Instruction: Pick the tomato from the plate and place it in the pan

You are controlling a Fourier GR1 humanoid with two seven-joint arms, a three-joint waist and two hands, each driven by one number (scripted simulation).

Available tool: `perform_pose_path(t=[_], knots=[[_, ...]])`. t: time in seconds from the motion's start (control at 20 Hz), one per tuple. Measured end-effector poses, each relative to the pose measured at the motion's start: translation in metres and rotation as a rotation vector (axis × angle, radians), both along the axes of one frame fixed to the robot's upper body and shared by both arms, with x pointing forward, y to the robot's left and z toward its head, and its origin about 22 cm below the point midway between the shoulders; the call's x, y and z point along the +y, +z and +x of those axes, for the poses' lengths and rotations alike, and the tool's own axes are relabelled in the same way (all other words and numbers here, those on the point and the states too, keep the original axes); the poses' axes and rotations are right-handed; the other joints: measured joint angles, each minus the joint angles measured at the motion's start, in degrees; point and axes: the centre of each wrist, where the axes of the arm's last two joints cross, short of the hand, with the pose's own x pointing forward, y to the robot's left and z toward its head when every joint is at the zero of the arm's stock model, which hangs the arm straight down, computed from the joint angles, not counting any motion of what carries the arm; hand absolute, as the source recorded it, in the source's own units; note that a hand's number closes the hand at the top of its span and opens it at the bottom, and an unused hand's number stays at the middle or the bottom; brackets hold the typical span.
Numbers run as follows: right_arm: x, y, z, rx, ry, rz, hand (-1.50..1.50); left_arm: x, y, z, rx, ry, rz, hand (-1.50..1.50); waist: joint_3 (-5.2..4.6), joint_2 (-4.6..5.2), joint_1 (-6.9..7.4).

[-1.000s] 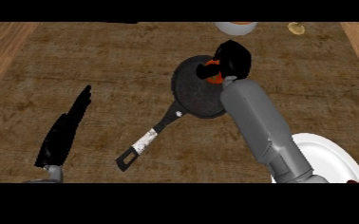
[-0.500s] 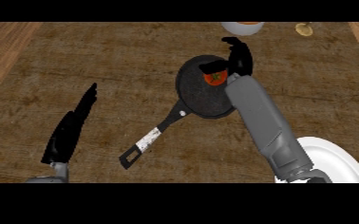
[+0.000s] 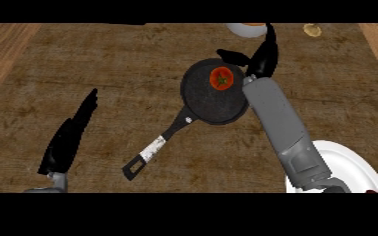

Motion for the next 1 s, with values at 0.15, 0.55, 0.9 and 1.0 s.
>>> perform_pose_path(t=[0.15, 0.55, 0.9, 1.0], knots=[[-0.015, -0.004, -0.001, -0.04, -0.08, 0.039, -1.5, 0.006, -0.001, -0.006, 0.01, 0.026, -0.001, 0.0, -0.03, -0.38, -1.32], [-0.068, -0.037, -0.041, -0.13, -0.162, 0.037, -1.5, 0.016, -0.007, -0.019, 0.022, 0.081, -0.001, 0.0, -0.14, -1.4, -4.31], [-0.13, -0.049, -0.11, -0.151, -0.173, -0.015, -1.5, 0.016, -0.012, -0.023, 0.028, 0.1, 0.0, 0.0, -0.2, -1.64, -5.38], [-0.147, -0.046, -0.134, -0.145, -0.169, -0.023, -1.5, 0.019, -0.013, -0.022, 0.027, 0.099, 0.002, 0.0, -0.2, -1.59, -5.39]])
